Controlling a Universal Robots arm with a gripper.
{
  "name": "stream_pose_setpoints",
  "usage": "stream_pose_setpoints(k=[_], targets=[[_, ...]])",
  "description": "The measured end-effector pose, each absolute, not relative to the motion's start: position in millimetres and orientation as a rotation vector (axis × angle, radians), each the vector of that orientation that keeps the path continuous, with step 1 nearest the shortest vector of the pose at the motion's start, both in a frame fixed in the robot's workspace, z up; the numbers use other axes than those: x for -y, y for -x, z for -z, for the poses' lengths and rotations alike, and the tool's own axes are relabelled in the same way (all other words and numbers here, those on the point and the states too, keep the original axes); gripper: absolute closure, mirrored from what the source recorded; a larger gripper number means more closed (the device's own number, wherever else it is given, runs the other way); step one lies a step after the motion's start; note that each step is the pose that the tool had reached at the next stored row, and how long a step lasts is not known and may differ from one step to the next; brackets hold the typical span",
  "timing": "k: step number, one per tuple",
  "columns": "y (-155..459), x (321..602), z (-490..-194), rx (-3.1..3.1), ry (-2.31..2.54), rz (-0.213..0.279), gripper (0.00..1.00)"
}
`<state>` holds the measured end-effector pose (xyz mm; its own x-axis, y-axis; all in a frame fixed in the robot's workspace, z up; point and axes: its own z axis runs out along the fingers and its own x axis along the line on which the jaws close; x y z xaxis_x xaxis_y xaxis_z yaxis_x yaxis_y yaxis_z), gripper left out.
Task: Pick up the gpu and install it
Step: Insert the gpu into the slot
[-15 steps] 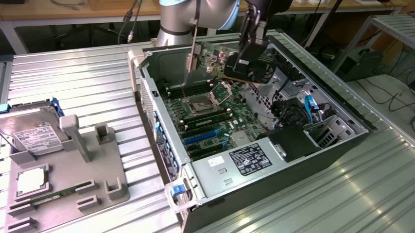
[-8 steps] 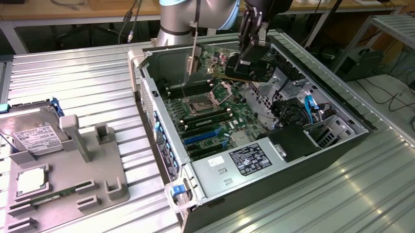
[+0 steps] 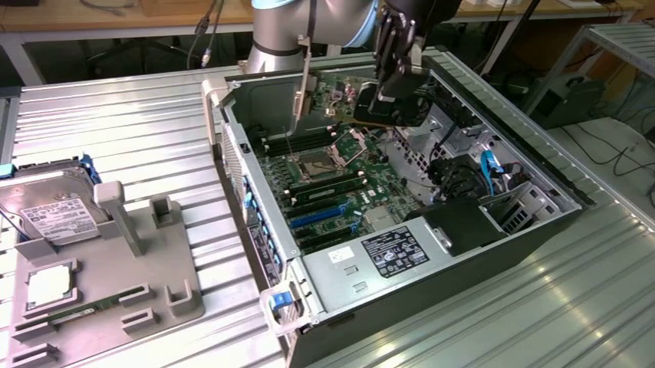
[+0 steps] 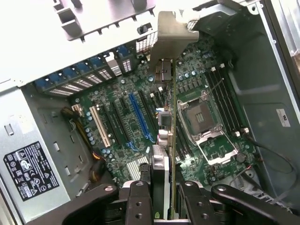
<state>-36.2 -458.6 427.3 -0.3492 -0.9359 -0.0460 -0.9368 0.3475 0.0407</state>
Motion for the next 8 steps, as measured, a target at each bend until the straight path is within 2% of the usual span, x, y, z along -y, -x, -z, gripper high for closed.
stream_pose_setpoints(k=[8], targets=[[36.1, 458.6, -424.9, -2.478, 1.883, -0.075, 0.72]])
